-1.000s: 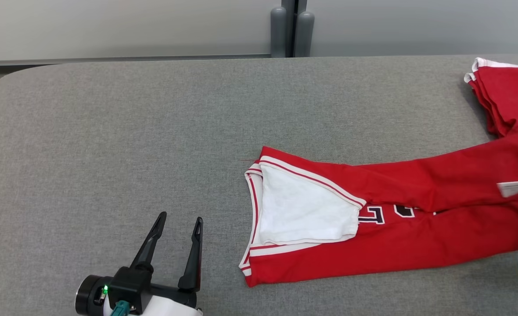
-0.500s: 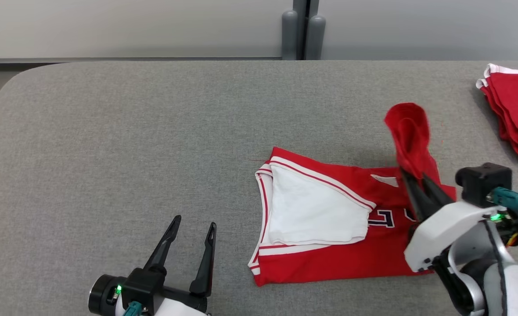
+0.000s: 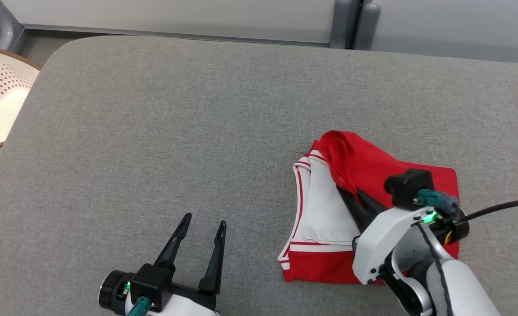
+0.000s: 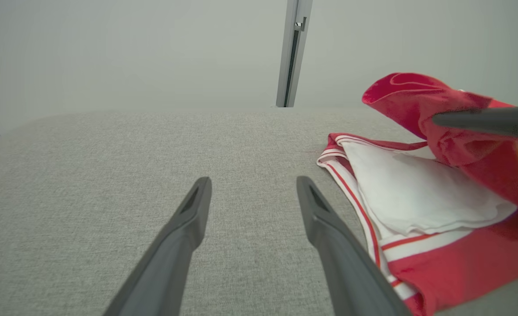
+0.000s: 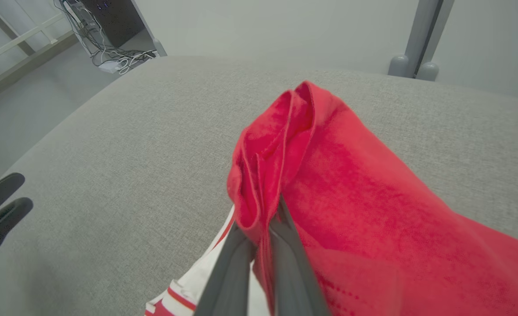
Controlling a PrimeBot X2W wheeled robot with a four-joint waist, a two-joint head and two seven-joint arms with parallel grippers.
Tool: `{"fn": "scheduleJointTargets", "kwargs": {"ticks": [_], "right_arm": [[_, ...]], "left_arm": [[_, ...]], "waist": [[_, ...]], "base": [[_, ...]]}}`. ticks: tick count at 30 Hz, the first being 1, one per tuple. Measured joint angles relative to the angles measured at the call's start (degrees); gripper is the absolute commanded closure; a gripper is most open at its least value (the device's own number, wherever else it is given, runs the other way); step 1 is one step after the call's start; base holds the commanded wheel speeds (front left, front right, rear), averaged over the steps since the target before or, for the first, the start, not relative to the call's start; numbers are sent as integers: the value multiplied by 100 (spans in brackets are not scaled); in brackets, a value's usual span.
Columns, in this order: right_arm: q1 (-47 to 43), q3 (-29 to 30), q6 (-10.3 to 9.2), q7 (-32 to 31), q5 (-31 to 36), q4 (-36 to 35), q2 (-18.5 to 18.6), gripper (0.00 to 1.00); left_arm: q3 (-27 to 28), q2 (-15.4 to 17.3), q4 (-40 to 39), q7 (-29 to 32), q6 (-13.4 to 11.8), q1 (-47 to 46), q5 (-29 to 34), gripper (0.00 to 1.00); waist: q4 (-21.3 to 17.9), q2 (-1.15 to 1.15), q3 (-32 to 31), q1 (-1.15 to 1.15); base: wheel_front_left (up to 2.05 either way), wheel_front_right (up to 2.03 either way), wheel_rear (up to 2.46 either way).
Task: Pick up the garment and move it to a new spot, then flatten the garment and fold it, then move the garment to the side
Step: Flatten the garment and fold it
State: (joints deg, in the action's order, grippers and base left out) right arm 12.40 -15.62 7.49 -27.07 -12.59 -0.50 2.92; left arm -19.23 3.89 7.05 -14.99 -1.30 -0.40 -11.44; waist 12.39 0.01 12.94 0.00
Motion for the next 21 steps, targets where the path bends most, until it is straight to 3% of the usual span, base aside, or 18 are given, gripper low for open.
{"fn": "scheduleJointTargets", "kwargs": {"ticks": [7, 8, 9, 10, 17, 21], "right_arm": [[58, -456, 0, 59, -171, 224, -8, 100], [63, -488, 0, 70, -189, 248, -8, 95], [65, -503, 0, 94, -209, 271, -8, 66], [65, -503, 0, 94, -209, 271, -8, 0], [80, -293, 0, 366, -443, 71, -4, 0], [9, 241, 1, 847, -171, -433, 81, 0]], "left_arm": [[29, -65, 68, 0, 48, -13, 0, 0], [36, -67, 78, 0, 48, -13, 0, 0], [42, -69, 85, 0, 48, -13, 0, 0], [42, -69, 85, 0, 48, -13, 0, 0], [90, -87, 108, 0, 46, -7, 0, 0], [229, -96, 21, 0, 26, 26, 2, 0]], "waist": [[134, 0, 26, 0], [136, 0, 17, 0], [136, 0, 7, 0], [136, 0, 7, 0], [51, 0, -90, 0], [-139, 0, -181, 0]], "base": [[0, 0, 0], [0, 0, 0], [0, 0, 0], [0, 0, 0], [0, 0, 0], [0, 0, 0]]}}
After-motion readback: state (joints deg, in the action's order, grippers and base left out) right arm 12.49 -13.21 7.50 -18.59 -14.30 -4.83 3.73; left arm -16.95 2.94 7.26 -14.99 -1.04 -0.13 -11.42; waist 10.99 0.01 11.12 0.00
